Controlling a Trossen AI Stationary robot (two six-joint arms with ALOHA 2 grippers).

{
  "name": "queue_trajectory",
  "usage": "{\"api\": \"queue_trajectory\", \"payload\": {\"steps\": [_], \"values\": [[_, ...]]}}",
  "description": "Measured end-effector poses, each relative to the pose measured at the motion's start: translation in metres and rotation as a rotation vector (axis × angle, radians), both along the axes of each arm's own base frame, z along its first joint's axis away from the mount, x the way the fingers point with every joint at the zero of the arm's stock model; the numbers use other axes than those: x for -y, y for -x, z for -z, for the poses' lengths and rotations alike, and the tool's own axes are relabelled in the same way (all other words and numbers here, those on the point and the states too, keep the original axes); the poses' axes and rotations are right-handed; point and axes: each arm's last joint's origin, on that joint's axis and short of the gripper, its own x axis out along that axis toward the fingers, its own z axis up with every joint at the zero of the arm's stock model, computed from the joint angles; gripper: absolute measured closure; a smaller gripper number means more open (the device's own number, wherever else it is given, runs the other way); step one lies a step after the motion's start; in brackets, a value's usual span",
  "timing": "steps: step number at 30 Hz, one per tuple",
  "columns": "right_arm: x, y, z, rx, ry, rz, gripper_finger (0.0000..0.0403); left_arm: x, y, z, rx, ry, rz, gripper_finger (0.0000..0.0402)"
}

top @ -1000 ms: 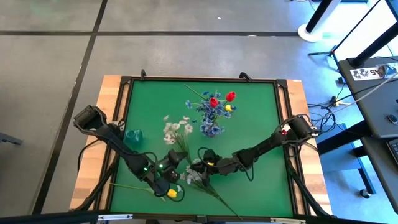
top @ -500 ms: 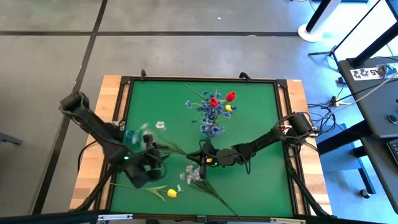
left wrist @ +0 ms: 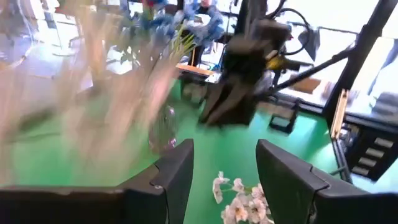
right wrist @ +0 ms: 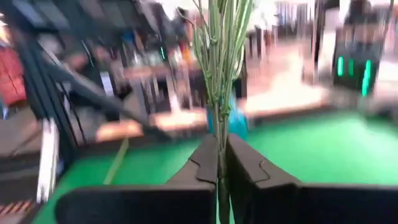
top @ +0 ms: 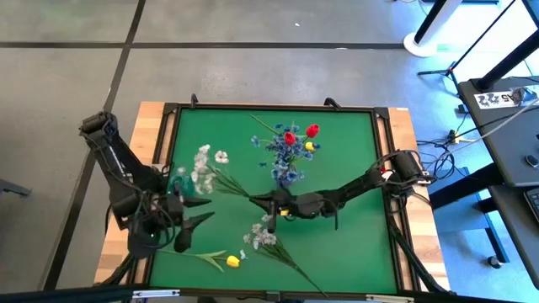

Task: Sort flowers into vase by color
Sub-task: Put the top white flowers into the blue vase

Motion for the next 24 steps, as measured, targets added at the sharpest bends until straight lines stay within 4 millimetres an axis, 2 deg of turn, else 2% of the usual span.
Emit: {"api": "queue_trajectory", "payload": {"steps": [6,10,12,16,19,24], "values": [[-0.017,0.012,-0.029,0.277,0.146,-0.046,0.039,-0.005,0.014,0.05,0.101,0.082,-0.047,0.0233],[-0.018,0.01,-0.035,0.317,0.156,-0.118,0.0393,-0.017,-0.002,0.064,0.103,0.061,-0.099,0.0233],[-0.017,0.004,-0.035,0.277,0.165,-0.123,0.039,-0.021,-0.016,0.062,0.072,0.055,-0.058,0.0233],[-0.016,-0.005,-0.031,0.182,0.202,-0.156,0.0389,-0.033,-0.047,0.044,0.12,0.032,0.18,0.0233],[-0.017,-0.005,-0.031,0.182,0.226,-0.153,0.0392,-0.043,-0.058,0.033,0.18,-0.037,0.262,0.0233],[-0.019,-0.002,-0.036,0.242,0.206,-0.138,0.0389,-0.061,-0.076,0.034,0.191,-0.094,0.35,0.0233]]}}
